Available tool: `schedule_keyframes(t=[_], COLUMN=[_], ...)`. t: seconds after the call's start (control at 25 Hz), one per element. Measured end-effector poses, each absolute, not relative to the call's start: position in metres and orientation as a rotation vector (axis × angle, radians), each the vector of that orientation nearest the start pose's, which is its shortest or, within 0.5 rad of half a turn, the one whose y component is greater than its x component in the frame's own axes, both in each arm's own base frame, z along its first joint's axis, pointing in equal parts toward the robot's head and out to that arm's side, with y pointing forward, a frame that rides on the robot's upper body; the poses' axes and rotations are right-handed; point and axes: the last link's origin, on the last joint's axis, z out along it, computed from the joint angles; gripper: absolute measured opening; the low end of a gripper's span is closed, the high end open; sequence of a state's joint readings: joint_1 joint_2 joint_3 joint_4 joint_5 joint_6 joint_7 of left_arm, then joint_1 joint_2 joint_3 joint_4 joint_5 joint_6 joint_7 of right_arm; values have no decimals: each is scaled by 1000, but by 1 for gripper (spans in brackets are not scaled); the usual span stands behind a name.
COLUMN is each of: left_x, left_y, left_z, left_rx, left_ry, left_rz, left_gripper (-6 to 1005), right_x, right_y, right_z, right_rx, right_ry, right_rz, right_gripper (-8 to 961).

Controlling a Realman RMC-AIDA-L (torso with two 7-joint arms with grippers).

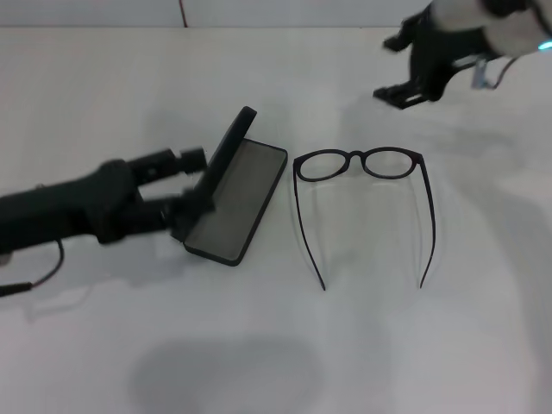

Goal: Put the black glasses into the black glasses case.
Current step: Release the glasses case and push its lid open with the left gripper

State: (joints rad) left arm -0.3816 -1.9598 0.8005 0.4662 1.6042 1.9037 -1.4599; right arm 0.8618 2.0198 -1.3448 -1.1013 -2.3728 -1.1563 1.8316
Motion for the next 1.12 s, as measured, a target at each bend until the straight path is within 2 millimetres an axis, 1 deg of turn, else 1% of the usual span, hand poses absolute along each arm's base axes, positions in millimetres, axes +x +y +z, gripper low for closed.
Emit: schedule_keyframes(t=[0.12,0.16,0.24,0.32,0.4,0.48,0.56,0.64,0.76,0.92,1.04,1.12], left_x=[-274,-273,-270,-266,-261,-256,-249,-243,-234,-222,-210,-201], left_y=[274,276,284,292,304,316,329,339,352,367,376,378], left_z=[54,58,68,75,79,80,82,80,76,68,65,58], left_rx=[-2579,-2566,-2538,-2524,-2516,-2492,-2465,-2446,-2416,-2371,-2361,-2373], left_ry=[-1018,-1061,-1176,-1282,-1408,-1509,-1580,-1627,-1650,-1590,-1512,-1447], left_rz=[-1370,-1379,-1374,-1325,-1213,-1098,-967,-853,-681,-461,-314,-179], left_gripper=[889,889,888,888,888,888,888,888,888,887,887,887], right_x=[105,111,120,138,155,175,193,212,231,246,251,253], right_y=[430,424,415,391,369,347,331,319,309,302,302,302], right_z=[25,37,50,68,76,79,74,65,48,32,26,23], right_rx=[-2649,-2660,-2689,-2787,-2879,-2973,-3033,-3056,-3048,-3015,-2991,-2977], right_ry=[-122,-81,-32,20,28,41,71,126,209,291,329,358], right_rz=[-102,-42,44,240,381,515,616,703,794,844,853,857], right_gripper=[551,591,670,669,667,666,665,664,663,663,663,663])
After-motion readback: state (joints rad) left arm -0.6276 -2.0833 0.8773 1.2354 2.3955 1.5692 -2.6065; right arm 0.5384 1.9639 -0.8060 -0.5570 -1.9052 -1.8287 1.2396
